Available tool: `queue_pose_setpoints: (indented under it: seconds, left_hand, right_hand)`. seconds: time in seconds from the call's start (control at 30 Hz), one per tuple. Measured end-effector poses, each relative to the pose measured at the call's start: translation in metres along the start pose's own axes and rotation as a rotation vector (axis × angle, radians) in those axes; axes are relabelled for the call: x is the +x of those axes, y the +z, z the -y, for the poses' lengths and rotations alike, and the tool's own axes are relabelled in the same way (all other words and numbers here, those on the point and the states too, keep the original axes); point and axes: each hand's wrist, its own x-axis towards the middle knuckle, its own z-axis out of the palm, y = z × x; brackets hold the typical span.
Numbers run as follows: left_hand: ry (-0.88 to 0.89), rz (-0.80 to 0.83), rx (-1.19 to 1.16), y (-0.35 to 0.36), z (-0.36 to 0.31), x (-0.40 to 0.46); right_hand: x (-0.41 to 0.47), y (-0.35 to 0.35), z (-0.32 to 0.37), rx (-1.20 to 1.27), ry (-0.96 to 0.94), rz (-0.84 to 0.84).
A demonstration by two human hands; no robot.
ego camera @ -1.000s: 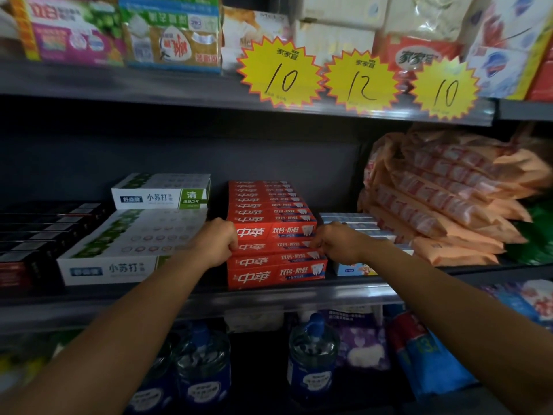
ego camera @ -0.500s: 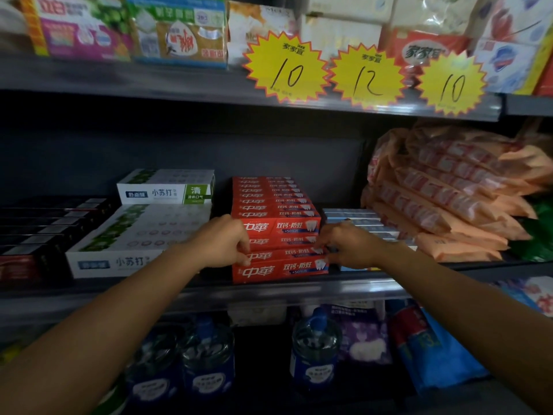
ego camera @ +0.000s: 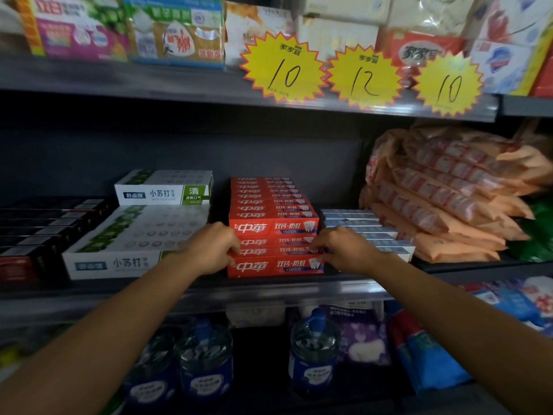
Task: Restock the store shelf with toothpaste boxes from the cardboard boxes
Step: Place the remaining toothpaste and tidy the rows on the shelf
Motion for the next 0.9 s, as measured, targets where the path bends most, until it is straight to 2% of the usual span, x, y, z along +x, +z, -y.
queue_pose_setpoints:
  seconds: [0.57,0.9]
  left_hand:
    - [-0.080,0.021,-0.115,-0.003,-0.001,0.000]
    - [-0.042,0.008,-0.032,-0.012,-0.010,0.001]
  right_hand:
    - [0.008,0.007,-0.006,0.117,0.095,0.005]
    - [0.003,-0.002,-0.003,0.079,0.069,0.031]
